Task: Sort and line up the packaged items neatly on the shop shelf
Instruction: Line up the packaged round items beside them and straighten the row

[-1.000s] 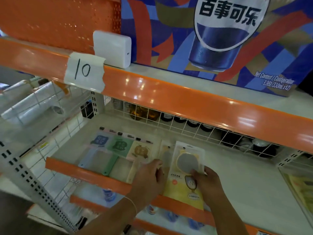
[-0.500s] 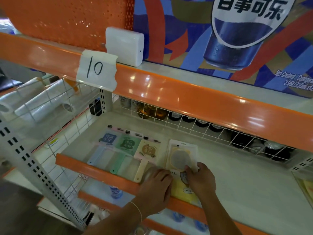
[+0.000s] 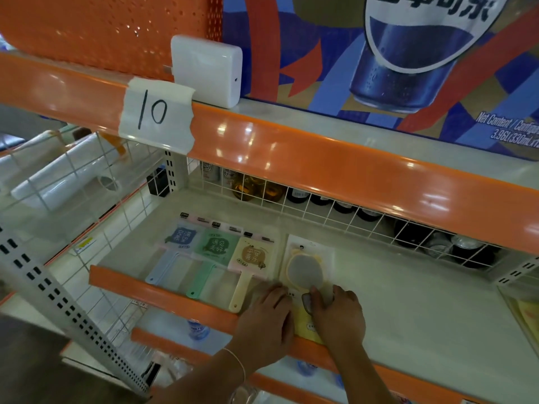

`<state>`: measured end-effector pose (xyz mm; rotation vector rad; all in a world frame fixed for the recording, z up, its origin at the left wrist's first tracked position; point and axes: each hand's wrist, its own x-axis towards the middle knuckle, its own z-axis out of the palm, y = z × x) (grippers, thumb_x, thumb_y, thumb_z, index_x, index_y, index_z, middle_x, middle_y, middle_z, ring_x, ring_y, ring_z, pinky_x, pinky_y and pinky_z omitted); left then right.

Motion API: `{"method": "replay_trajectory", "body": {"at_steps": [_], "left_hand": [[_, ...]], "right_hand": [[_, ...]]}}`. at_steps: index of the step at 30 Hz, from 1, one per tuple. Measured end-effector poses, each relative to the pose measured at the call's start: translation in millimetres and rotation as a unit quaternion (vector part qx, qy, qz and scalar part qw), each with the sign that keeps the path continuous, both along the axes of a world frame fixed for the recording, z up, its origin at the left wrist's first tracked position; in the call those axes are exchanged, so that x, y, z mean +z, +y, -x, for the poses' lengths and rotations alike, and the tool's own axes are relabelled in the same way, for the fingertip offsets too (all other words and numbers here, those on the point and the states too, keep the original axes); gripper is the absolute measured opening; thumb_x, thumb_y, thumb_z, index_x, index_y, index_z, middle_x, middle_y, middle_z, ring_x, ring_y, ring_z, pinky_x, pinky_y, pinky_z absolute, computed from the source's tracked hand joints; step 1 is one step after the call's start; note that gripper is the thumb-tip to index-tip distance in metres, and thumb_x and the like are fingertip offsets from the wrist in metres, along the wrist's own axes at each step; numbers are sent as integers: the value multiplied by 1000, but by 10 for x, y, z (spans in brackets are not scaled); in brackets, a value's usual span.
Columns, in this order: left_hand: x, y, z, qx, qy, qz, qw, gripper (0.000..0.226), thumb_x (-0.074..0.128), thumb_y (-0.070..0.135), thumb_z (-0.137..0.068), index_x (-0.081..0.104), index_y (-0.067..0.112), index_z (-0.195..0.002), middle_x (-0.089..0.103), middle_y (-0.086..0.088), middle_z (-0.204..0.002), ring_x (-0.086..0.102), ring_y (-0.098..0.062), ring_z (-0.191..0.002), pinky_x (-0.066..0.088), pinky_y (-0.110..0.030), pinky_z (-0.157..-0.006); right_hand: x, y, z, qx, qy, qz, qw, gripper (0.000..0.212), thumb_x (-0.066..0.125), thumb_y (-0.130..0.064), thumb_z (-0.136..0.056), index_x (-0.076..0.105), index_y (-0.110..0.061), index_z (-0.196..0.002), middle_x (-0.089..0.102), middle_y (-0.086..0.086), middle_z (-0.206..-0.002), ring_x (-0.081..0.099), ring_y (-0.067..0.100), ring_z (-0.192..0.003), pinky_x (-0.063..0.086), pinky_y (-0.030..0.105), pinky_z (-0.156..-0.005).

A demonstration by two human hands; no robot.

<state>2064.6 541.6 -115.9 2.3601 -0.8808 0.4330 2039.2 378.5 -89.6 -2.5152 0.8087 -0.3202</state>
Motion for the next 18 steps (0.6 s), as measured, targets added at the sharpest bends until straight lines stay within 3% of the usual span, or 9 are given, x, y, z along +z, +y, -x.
{"method": "replay_trajectory", "body": {"at_steps": [5,7,10,12,15,18], "left_hand": [[16,8,-1,-13,3,4,1000,26,53,27,-84,66,15,-103,63,-3,-116,52,-22,-120,50,-32,-97],[10,9,-12,-19,2,4,1000,28,51,27,-83,66,14,-104,63,-5,-117,51,-24,-120,47,-33,-99],[14,4,-23,-30,-15,-14,999,30,50,26,-80,67,13,-103,64,-6,-115,53,-25,-117,43,-33,-102],[27,-3,-25,-30,-23,-21,999,32,49,24,-77,68,13,-100,65,-7,-112,57,-26,-113,43,-33,-101],[11,-24,-17,-26,-30,-19,999,30,48,21,-73,68,13,-93,65,-7,-108,60,-28,-109,47,-37,-99],[-23,-42,-5,-23,-30,-15,999,29,48,19,-73,70,12,-90,67,-8,-106,61,-29,-108,49,-41,-98]], "right_hand": [[-91,70,1,20,-35,13,999,65,48,-55,-76,59,-6,-117,66,11,-98,60,36,-94,40,36,-82],[-13,105,-2,36,-55,-14,998,51,59,-40,-79,60,-6,-116,68,9,-94,62,35,-92,39,36,-84],[69,126,11,55,-93,-33,994,24,70,-19,-78,63,-8,-99,67,8,-79,61,33,-76,46,38,-79],[51,117,20,68,-103,-37,992,24,69,-23,-76,64,-9,-95,67,7,-75,62,30,-70,51,41,-74],[29,121,11,90,-98,-58,989,40,61,-42,-76,65,-18,-108,70,1,-86,64,25,-78,52,42,-79],[58,116,14,100,-98,-70,988,40,64,-41,-79,65,-18,-112,71,3,-92,63,28,-86,51,38,-82]]}}
